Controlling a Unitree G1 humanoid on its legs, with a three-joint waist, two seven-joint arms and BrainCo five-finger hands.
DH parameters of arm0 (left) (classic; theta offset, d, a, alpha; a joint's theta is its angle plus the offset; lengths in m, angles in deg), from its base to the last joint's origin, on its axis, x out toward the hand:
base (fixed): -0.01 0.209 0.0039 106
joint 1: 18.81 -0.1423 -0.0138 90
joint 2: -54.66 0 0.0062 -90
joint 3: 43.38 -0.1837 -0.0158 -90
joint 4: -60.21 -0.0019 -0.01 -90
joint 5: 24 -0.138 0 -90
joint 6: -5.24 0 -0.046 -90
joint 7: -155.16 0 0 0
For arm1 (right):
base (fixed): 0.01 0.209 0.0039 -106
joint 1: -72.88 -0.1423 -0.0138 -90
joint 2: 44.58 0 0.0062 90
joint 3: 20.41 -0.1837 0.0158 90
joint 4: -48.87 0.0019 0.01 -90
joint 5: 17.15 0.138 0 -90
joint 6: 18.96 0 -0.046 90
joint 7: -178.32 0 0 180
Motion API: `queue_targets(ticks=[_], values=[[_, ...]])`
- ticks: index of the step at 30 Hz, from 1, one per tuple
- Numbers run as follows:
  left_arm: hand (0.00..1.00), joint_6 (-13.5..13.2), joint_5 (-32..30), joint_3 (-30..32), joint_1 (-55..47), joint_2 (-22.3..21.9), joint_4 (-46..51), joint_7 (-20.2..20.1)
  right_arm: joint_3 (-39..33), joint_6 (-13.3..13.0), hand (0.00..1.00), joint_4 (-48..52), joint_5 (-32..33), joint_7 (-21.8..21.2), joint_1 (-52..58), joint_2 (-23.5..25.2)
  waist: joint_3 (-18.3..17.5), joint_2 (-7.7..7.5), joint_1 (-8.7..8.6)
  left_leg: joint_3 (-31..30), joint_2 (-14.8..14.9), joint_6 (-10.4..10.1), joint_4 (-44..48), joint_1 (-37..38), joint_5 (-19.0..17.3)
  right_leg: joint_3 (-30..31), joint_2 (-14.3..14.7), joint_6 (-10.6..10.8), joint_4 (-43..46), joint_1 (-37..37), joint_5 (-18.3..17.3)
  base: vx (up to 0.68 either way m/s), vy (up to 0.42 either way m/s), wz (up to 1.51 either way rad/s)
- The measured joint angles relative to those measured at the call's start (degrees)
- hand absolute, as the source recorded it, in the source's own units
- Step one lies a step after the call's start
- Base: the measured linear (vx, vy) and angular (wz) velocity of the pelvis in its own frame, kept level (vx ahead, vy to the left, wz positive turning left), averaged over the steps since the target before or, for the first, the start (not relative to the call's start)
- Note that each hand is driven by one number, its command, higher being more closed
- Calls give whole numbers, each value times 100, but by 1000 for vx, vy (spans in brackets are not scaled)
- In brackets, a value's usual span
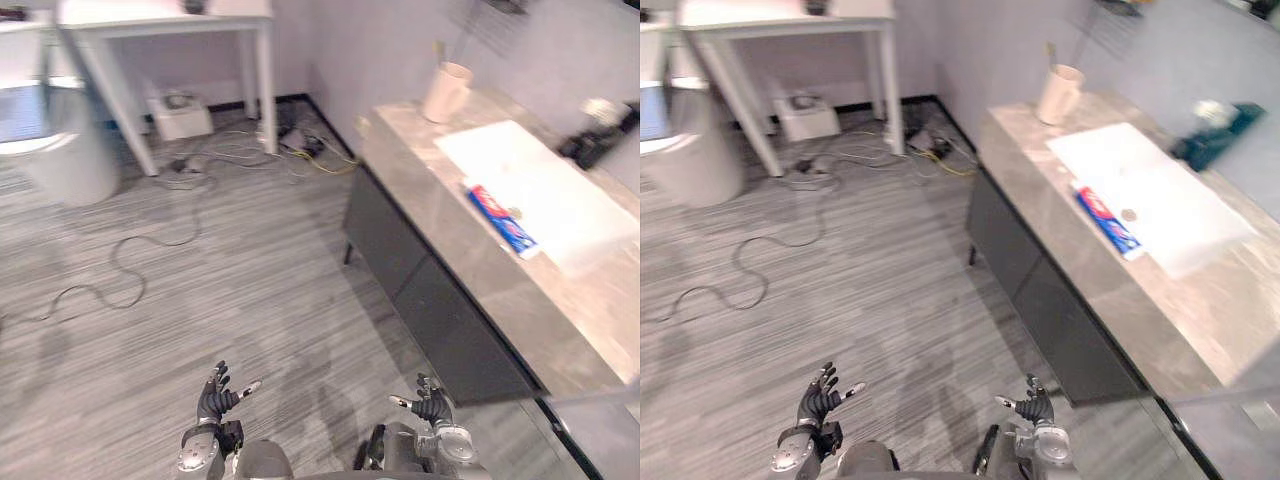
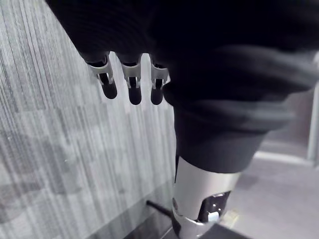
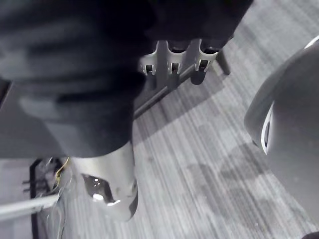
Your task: Organize washtable
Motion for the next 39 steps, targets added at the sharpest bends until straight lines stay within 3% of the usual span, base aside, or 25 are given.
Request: queue_targets(ticks=[2, 4, 6, 9, 11, 13, 15, 16, 17, 18, 20, 22, 24, 25, 26, 28, 31, 32, 33, 37, 39], values=[[0, -10, -40, 3, 2, -62, -22, 3, -73, -1, 0, -68, 0, -3, 94, -118, -36, 183, -74, -257, 8, -197, -195, 167, 131, 86, 146, -65, 59, -2, -209, 226, -194, -39], [0, -19, -55, 12, 26, -67, 18, 4, -209, -2, 0, -61, 9, -7, 138, -102, -64, 276, -114, -578, 249, -351, 581, -40, 392, 82, 395, -134, -81, 226, -346, 229, -194, -20], [0, -16, -55, 20, -53, -138, 61, -4, -184, -6, 0, 0, 30, 8, 288, -55, -54, 296, -87, -1112, 669, -298, 2319, -601, 1053, 189, 746, -211, -460, 863, -457, 187, -200, -28], [0, -18, -45, 14, -237, -236, 204, -14, -201, -5, 0, 10, 81, 18, 249, -40, -58, 288, 15, -1366, 684, -261, 3225, -1335, 804, 533, 1025, -296, -815, 1259, -571, 208, -140, -65], [0, -16, -42, 16, -249, -240, 208, -5, -268, -8, 0, -46, 89, 18, 228, -11, -48, 243, 88, -1359, 477, -166, 2802, -1707, 684, 764, 1074, -302, -1023, 1405, -545, 184, -40, -77], [0, -18, -35, 44, -297, -279, 222, 0, -342, 13, 0, -71, 128, 23, 252, -21, -8, 225, 219, -1549, 26, -132, 1388, -1901, 666, 1096, 1074, -287, -1144, 1615, -555, 269, 56, -68], [0, -21, -35, 60, -301, -322, 227, 19, -410, 9, 0, -70, 127, 31, 197, -35, -3, 209, 237, -2059, -402, -251, -6, -1884, 785, 1351, 1048, -187, -1200, 1718, -609, 297, 146, -78], [0, -24, -34, 58, -298, -357, 222, 39, -437, -1, 0, -77, 125, 38, 154, -42, -17, 239, 232, -2360, -576, -242, -685, -1798, 1136, 1524, 1036, -60, -1193, 1762, -664, 289, 197, -83], [0, -25, -34, 57, -303, -368, 223, 56, -435, 0, 0, -74, 125, 45, 154, -37, -39, 258, 244, -2420, -627, -240, -789, -1697, 1422, 1650, 1028, 26, -1184, 1803, -676, 253, 172, -82], [0, -37, -34, 55, -335, -368, 225, 85, -418, -2, 0, -69, 122, 60, 163, -2, -87, 217, 268, -2381, -696, 3, -876, -1575, 1720, 1791, 999, 143, -1182, 1837, -735, 345, 198, -61], [0, -92, -41, 36, -204, -326, 241, 106, -432, 12, 0, -4, 117, 79, 271, 147, -168, -1, 217, -2151, -838, 248, -634, -1618, 1524, 1878, 762, 306, -1203, 1902, -795, 407, 196, -35], [0, -131, -52, -6, -87, -338, 251, 103, -448, 29, 0, -1, 113, 98, 377, 143, -168, -11, 227, -1986, -923, 350, -322, -1536, 1207, 1995, 607, 446, -1025, 1975, -848, 315, 199, -35], [0, -134, -168, -196, -96, -366, 308, 103, -463, 40, 0, 25, 125, 122, 498, 168, -168, 104, 210, -1785, -951, 468, -188, -1181, 666, 2080, 401, 615, 547, 1481, -937, 216, 203, -55], [0, -134, -185, -260, -109, -331, 324, 103, -489, 78, 0, 41, 130, 121, 490, 197, -177, 87, 202, -1709, -979, 515, -187, -1088, 603, 2117, 300, 706, 1145, 1220, -864, 181, 178, -54], [0, -133, -220, -386, -114, -323, 340, 102, -648, 276, 0, 77, 223, 124, 462, 257, -189, 66, 189, -1595, -1036, 587, -176, -923, 496, 2120, 94, 785, 2138, 737, -693, 203, 138, -43], [0, -134, -228, -399, -81, -213, 363, 116, -949, 708, 0, 87, 523, 130, 420, 411, -219, -81, 134, -1552, -1096, 660, -182, -675, 347, 1928, -47, 687, 2751, 340, -931, 274, 81, -25], [0, -132, -230, -394, -49, -291, 340, 111, -929, 837, 0, 81, 647, -34, 384, 374, -207, -92, 35, -1431, -1036, 658, -223, -558, 347, 1454, -4, 606, 2017, 294, -1179, 144, -8, -27], [0, -134, -226, -385, -45, -337, 328, 111, -854, 812, 0, 63, 542, -39, 386, 348, -210, -82, 36, -1349, -1022, 656, -202, -517, 348, 1328, 92, 511, 1254, 451, -1119, 55, -7, -43], [0, -135, -225, -378, -22, -336, 309, 111, -778, 723, 0, 64, 476, -12, 397, 353, -224, -111, 44, -1331, -1061, 645, -171, -509, 342, 1319, 158, 305, 610, 621, -841, 58, -35, -44], [0, -135, -235, -332, 39, -577, 141, 104, -749, 613, 0, 56, 440, -41, 464, 174, -349, 223, 20, -1507, -901, 451, -505, -376, 425, 1168, 544, 230, -590, 1139, -469, 1, -16, -7], [0, -135, -245, -279, 26, -591, 141, 94, -759, 603, 0, 45, 364, -35, 473, 145, -353, 311, 28, -1523, -786, 360, -483, -392, 416, 1095, 679, 227, -944, 1318, -315, -50, -14, 9]])
